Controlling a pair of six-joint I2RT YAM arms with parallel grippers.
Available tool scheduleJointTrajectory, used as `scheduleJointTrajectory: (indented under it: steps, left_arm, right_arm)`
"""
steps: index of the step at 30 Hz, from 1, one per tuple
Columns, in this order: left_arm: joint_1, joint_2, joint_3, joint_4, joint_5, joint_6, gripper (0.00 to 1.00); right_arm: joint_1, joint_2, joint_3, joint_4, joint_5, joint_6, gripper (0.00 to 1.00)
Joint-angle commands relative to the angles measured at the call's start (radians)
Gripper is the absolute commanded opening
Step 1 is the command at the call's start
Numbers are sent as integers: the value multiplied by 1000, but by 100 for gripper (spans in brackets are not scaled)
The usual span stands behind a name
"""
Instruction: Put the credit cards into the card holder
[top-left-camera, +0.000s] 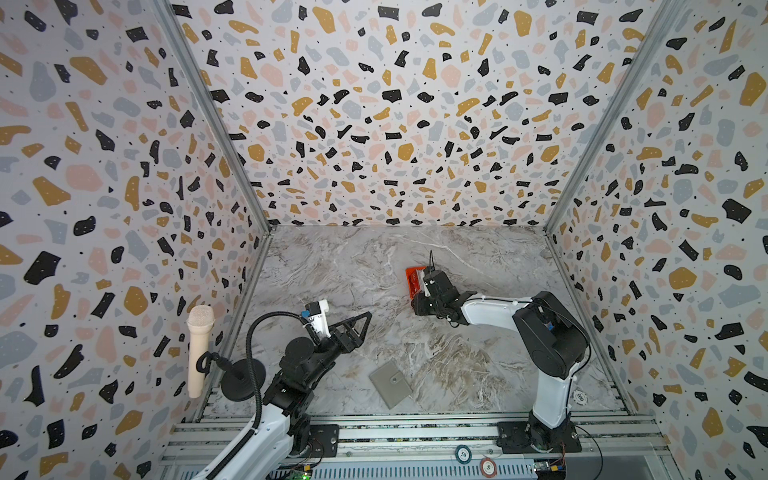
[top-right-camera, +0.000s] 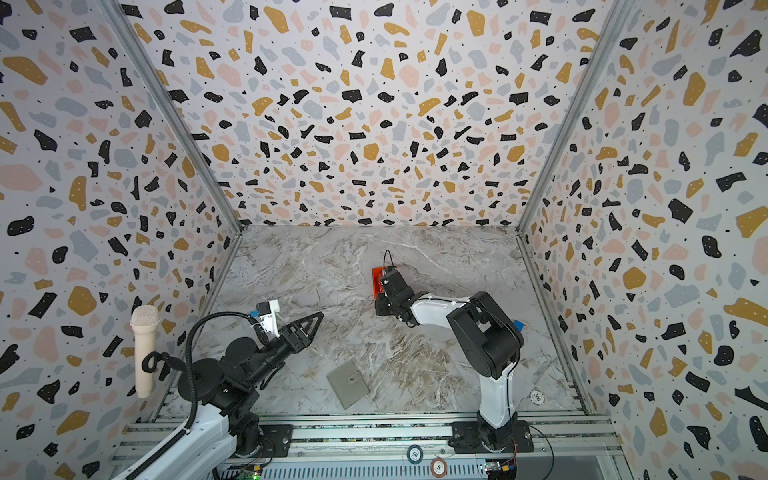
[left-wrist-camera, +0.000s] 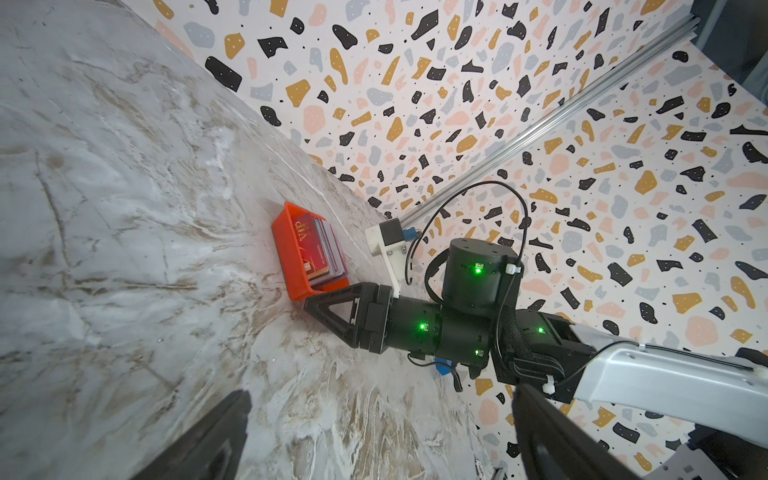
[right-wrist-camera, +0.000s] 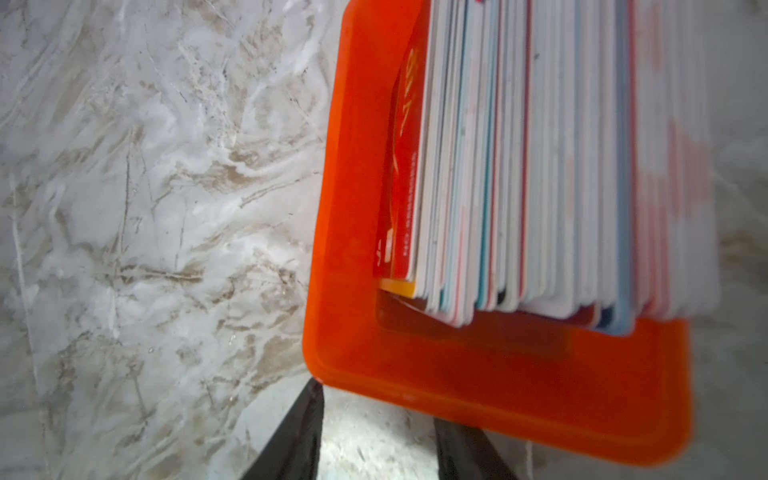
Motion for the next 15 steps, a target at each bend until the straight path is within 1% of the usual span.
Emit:
scheduleJointTrajectory:
  steps: [1,5,9,12,15]
  left_arm:
    - [-5,-16,-10,4,14,1,100]
    - [-6,-41,-12,-38,36,0,100]
    - [-9,-89,-47,-101,44,-16,98]
    - [-28,-126,-83,-154,33,-45,96]
    - [-86,-155,-88,-256,-23,-48,93]
  right_arm:
    - [5,7,48,26,-17,36,44]
    - [26,-22,69,2,-24,12,46]
    - [61,-145,-25,27,-52,-19,53]
    - [75,-257,-123,42,-122,-54,59]
    - [78,-357,-212,52,-264,-109,64]
